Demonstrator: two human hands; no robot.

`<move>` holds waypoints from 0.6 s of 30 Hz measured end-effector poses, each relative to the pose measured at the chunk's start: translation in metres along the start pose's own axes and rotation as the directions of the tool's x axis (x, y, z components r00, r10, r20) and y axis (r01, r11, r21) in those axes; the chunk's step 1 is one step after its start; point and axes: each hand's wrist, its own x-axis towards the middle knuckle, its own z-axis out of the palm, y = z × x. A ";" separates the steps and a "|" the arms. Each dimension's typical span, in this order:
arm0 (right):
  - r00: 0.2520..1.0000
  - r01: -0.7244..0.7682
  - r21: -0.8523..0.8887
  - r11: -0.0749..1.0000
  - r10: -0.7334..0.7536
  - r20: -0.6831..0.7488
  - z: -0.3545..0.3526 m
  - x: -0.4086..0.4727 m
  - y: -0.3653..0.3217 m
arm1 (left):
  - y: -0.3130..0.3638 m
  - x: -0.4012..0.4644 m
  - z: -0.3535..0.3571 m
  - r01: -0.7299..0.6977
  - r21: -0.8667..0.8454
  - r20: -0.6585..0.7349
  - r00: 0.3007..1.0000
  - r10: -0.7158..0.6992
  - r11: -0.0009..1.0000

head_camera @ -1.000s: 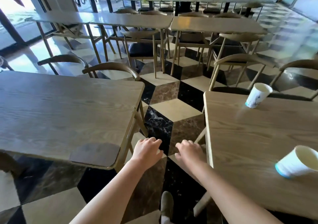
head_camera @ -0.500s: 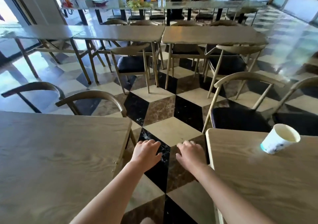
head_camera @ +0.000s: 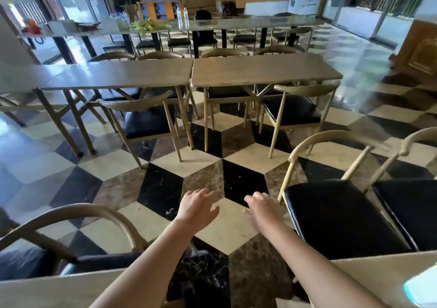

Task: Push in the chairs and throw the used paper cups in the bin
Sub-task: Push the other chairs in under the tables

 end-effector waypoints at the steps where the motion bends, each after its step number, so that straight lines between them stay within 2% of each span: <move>1: 1.000 -0.012 0.010 1.000 0.012 -0.004 -0.003 0.018 0.003 | -0.009 0.020 -0.004 -0.014 0.003 -0.003 1.000 0.014 1.000; 9: 0.989 -0.147 0.081 0.986 0.149 -0.022 -0.008 0.142 0.044 | -0.034 0.159 -0.014 -0.106 -0.011 0.055 0.993 0.106 0.994; 13: 0.985 -0.158 0.095 0.983 0.164 -0.055 -0.009 0.217 0.074 | -0.039 0.239 -0.009 -0.178 0.019 0.031 0.984 0.178 0.984; 18: 0.982 -0.159 0.123 0.980 0.170 -0.082 -0.023 0.308 0.108 | -0.053 0.341 -0.013 -0.170 -0.014 0.027 0.985 0.170 0.985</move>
